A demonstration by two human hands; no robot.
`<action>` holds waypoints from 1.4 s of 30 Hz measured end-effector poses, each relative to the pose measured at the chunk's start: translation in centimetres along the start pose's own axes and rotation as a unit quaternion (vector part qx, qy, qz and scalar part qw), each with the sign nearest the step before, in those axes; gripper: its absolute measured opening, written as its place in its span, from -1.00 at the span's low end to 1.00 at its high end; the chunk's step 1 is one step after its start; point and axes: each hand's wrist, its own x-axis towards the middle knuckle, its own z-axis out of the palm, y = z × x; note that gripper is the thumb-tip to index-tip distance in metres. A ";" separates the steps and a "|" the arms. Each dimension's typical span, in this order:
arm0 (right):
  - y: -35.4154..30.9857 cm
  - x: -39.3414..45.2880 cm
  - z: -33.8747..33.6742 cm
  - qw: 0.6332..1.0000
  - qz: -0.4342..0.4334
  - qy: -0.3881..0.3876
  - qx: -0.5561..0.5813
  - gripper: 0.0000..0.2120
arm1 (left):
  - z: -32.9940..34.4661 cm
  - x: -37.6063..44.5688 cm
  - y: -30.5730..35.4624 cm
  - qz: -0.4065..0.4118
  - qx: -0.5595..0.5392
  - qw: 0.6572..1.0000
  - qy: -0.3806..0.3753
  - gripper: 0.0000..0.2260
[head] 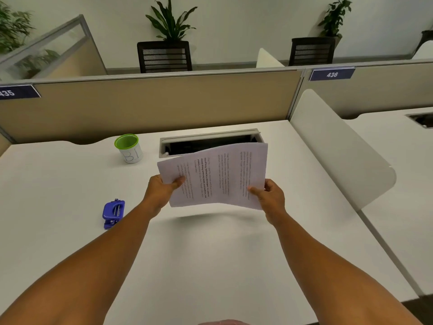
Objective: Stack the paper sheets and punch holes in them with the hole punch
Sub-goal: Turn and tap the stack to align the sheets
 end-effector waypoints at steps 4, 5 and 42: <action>0.0 -0.1 0.7 1.000 -0.004 -0.005 -0.012 -0.67 | 0.6 -0.4 -0.3 0.011 -0.013 1.000 -0.006 -0.76; 0.1 -0.2 0.8 1.000 -0.008 -0.005 -0.013 -0.65 | 0.7 -0.4 -0.5 0.011 -0.016 1.000 -0.007 -0.75; -0.1 -0.1 0.2 0.994 -0.063 -0.013 -0.086 -0.75 | 0.0 -0.1 -1.6 -0.003 -0.007 1.000 0.013 -0.79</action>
